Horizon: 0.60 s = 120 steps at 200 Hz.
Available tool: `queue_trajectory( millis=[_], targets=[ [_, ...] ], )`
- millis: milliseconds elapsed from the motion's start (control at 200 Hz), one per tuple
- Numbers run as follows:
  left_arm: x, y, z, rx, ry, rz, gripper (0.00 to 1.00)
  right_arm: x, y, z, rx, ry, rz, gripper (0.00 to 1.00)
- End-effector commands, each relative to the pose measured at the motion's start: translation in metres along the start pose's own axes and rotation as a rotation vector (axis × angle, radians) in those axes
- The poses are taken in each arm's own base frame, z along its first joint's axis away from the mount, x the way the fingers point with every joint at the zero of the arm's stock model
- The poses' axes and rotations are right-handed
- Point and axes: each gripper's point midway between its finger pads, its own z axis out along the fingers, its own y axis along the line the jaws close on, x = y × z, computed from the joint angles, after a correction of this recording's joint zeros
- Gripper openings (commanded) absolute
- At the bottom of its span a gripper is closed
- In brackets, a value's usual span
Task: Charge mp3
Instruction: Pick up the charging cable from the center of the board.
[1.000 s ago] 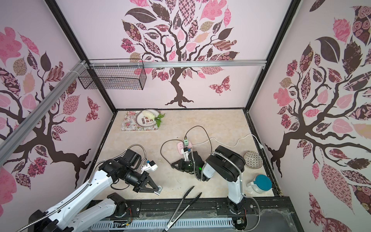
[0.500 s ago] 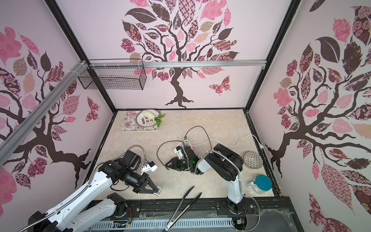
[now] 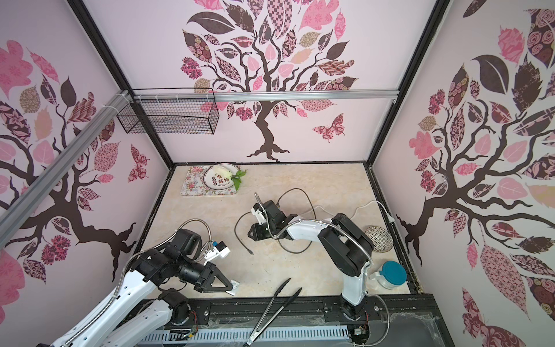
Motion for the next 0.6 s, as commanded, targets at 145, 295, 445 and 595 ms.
queue_trajectory(
  millis=[145,295,445,595],
  targets=[
    [0.031,0.004,-0.004,-0.016,0.052,-0.065,0.00,0.048,0.016,0.034,0.060,0.252,-0.219,0.34],
    [0.042,0.010,-0.004,-0.018,0.053,-0.104,0.00,0.054,0.020,0.043,0.063,0.311,-0.270,0.34],
    [0.046,0.012,-0.005,-0.024,0.041,-0.106,0.00,0.056,0.007,0.049,0.169,0.360,-0.332,0.34],
    [0.050,0.017,-0.004,-0.034,0.040,-0.106,0.00,0.045,0.008,0.041,0.206,0.317,-0.342,0.34]
  ],
)
